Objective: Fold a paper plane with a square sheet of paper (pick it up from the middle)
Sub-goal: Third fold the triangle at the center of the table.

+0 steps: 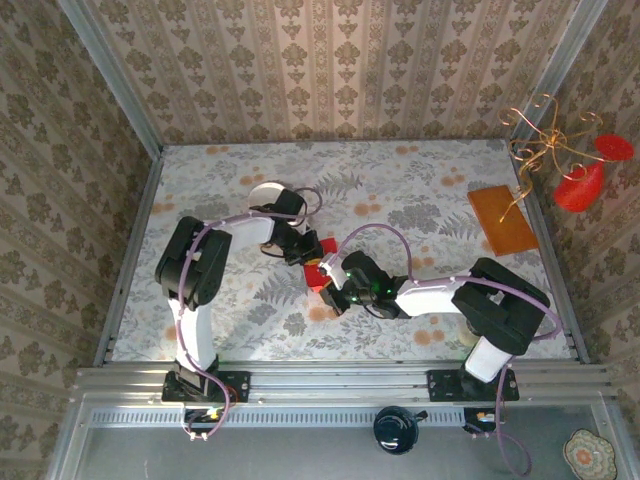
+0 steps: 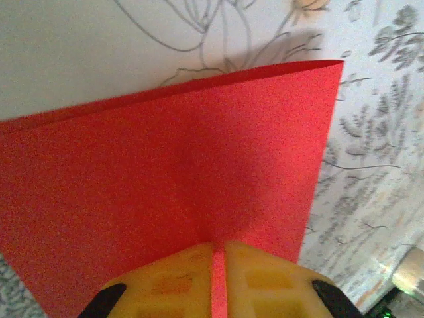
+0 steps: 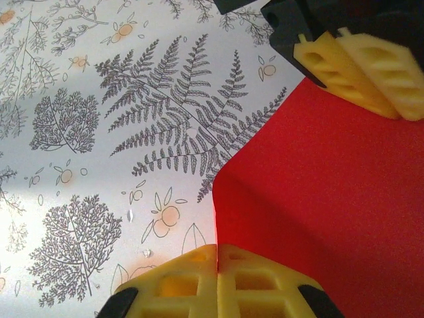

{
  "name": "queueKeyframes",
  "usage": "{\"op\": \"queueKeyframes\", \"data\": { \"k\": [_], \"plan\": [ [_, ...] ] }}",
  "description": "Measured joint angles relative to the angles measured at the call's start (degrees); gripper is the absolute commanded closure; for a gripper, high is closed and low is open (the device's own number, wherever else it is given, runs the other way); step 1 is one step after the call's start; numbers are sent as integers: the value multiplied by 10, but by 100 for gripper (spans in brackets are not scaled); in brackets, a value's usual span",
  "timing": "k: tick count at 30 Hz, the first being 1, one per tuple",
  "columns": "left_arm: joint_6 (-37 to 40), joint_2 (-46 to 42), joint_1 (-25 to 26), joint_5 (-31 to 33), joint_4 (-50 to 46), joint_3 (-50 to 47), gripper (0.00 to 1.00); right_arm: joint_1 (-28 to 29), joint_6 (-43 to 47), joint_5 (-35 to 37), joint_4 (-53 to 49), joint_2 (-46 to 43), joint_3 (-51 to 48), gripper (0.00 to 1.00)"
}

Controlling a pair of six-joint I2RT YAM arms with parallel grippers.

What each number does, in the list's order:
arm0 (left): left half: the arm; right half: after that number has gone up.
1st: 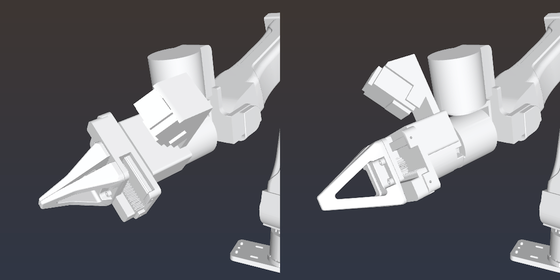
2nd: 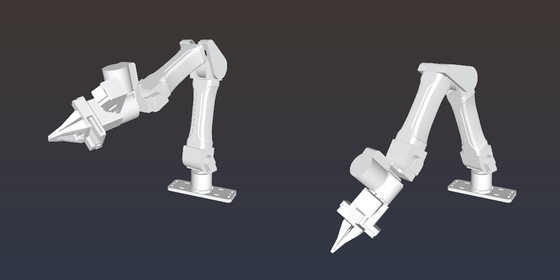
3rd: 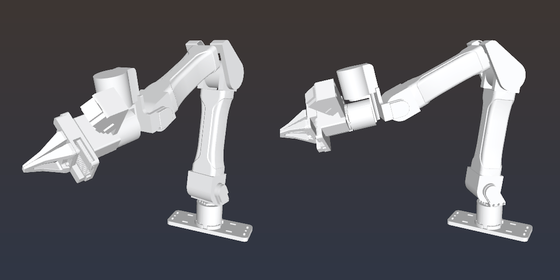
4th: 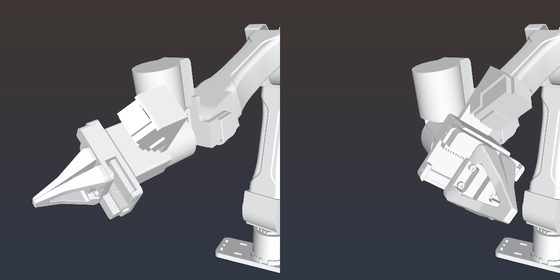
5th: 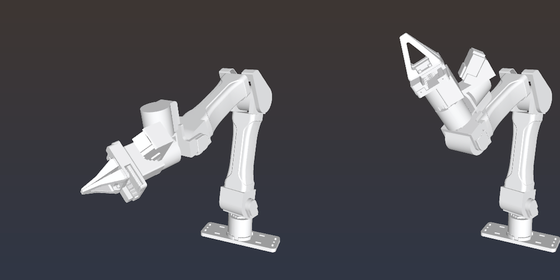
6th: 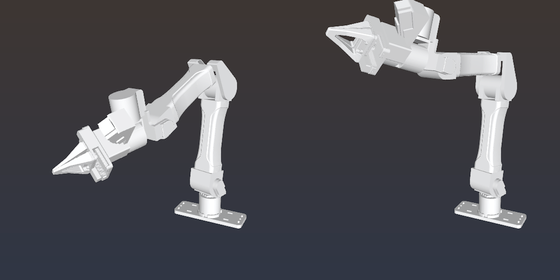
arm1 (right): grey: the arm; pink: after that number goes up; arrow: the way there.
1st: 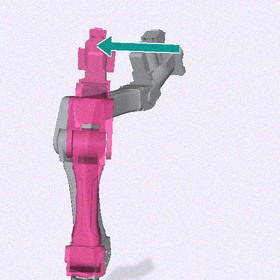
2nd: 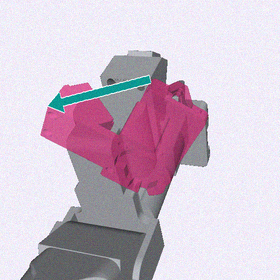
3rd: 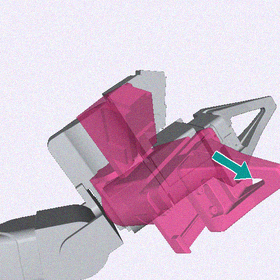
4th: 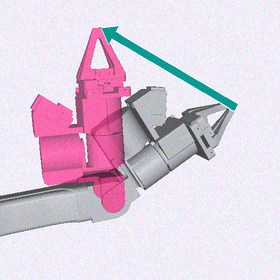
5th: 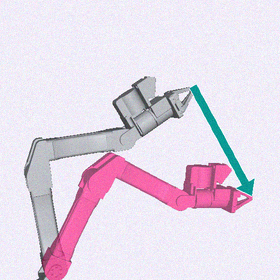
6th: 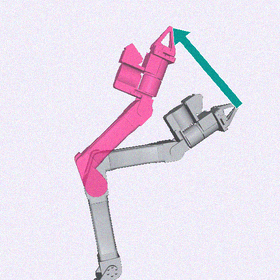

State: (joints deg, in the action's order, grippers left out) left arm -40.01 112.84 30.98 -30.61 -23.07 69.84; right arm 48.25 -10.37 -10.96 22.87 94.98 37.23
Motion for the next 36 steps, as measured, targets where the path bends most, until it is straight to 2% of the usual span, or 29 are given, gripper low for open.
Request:
{"op": "queueKeyframes", "data": {
  "k": [6, 18, 25, 36],
  "plan": [
    [24, 19, 4, 7, -25, 26, 88, -8, -34, 4, 0, 0, 0, 100],
    [46, 26, 5, 6, -38, 38, 90, -31, -94, 77, -34, 0, 1, 100],
    [56, 30, 5, 4, -46, 45, 90, -34, -101, 104, -42, 0, 5, 100],
    [65, 32, 5, 2, -49, 48, 90, -39, -100, 104, -55, 21, 37, 100]
  ]
}}
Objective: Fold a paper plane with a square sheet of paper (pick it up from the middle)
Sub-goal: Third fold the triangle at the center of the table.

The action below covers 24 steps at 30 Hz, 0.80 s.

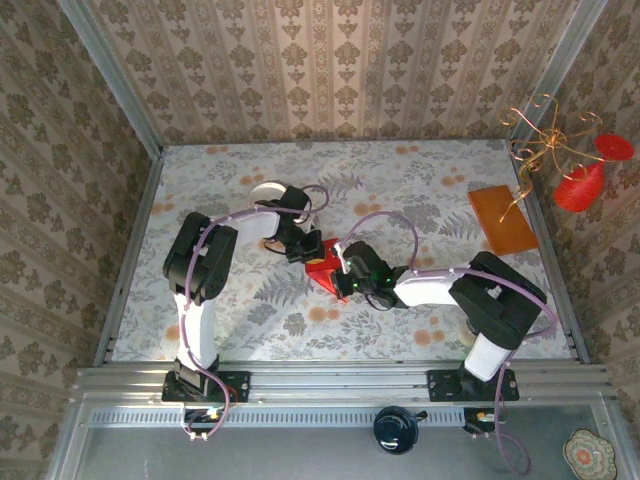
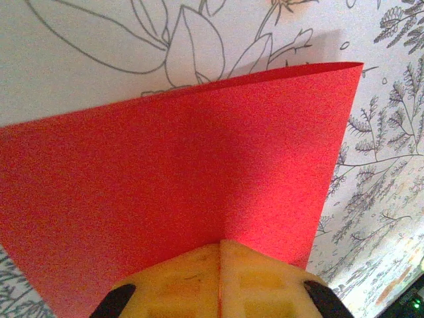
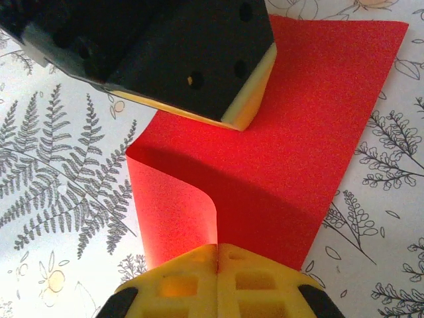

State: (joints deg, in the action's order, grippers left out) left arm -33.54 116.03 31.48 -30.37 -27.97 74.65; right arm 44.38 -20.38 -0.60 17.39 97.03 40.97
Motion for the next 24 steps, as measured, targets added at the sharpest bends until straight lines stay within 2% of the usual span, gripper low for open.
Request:
{"op": "queueKeyframes", "data": {
  "k": [24],
  "plan": [
    [2, 0, 0, 0, -9, 6, 89, -6, -3, -13, -24, 23, 12, 100]
  ]
}}
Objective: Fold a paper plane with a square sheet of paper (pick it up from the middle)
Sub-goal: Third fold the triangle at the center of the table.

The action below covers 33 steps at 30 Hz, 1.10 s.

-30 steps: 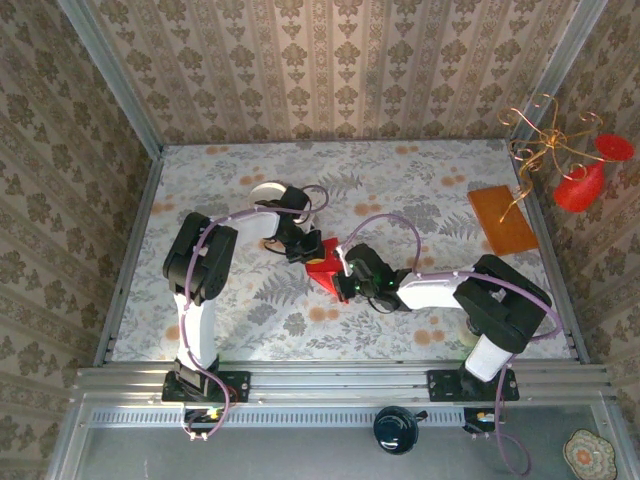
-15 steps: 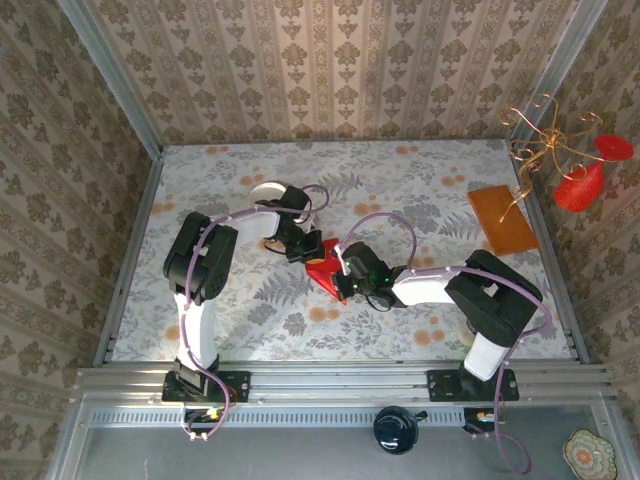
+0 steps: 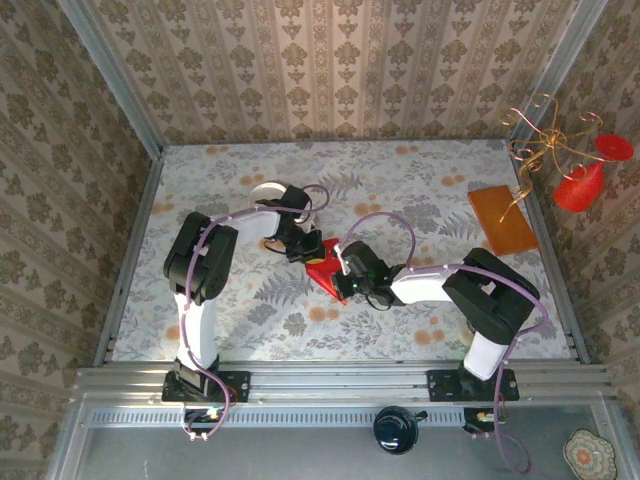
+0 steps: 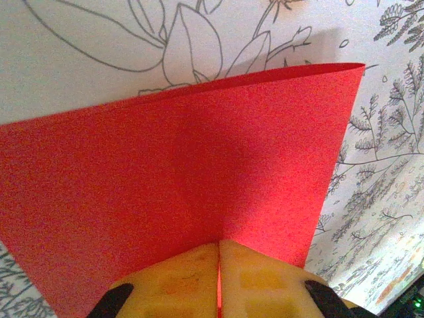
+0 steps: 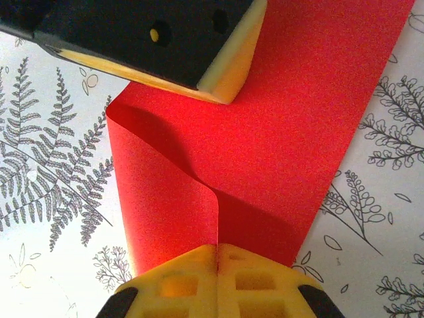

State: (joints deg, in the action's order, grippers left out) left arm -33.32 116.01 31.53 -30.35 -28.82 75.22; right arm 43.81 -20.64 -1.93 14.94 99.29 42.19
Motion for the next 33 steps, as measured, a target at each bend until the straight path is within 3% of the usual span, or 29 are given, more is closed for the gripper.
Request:
{"op": "queueKeyframes", "data": {
  "k": [7, 15, 26, 33],
  "plan": [
    [-1, -13, 0, 6, -5, 0, 87, -3, -4, -11, -1, 7, 7, 100],
    [-32, -98, -8, 35, 12, -51, 84, -5, -6, -18, -2, 12, 13, 100],
    [-149, -200, -9, 39, 103, -200, 83, -7, -8, -25, -2, 12, 13, 100],
    [-213, -205, 12, 30, 164, -225, 89, -8, -11, -28, -2, 13, 13, 100]
  ]
}}
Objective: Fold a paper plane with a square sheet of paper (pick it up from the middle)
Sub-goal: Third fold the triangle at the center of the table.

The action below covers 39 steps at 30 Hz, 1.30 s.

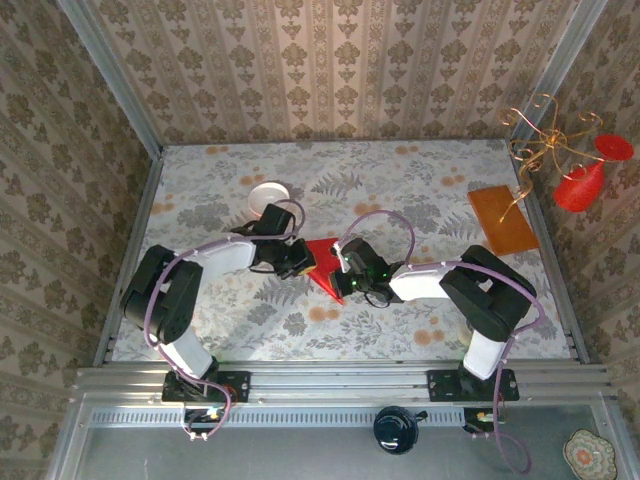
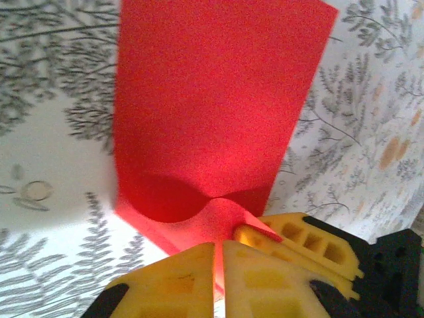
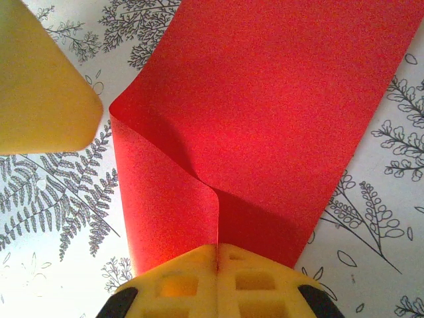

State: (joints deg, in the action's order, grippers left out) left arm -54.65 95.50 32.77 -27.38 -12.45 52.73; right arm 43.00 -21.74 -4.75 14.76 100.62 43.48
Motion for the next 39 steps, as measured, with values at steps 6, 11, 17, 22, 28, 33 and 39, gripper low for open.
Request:
{"op": "queueKeyframes", "data": {
  "k": [6, 11, 17, 22, 28, 33, 39],
  "plan": [
    [-24, 12, 13, -13, 31, -2, 90, 0, -7, 0, 0, 0, 0, 100],
    [-28, 26, 22, -16, 34, -2, 90, 0, -8, 0, 0, 0, 0, 100],
    [-28, 29, 24, -17, 31, -4, 90, -1, -9, 0, 0, 0, 0, 100],
    [-28, 35, 24, -13, 26, -4, 91, -1, -10, 0, 0, 1, 1, 100],
    [-28, 36, 24, -9, 26, -5, 91, -2, -10, 0, 0, 4, 5, 100],
    [-28, 36, 24, -2, 26, -13, 91, -3, -10, -2, 0, 6, 7, 100],
    [-28, 36, 24, 5, 24, -19, 91, -4, -10, -3, 0, 7, 8, 100]
  ]
}}
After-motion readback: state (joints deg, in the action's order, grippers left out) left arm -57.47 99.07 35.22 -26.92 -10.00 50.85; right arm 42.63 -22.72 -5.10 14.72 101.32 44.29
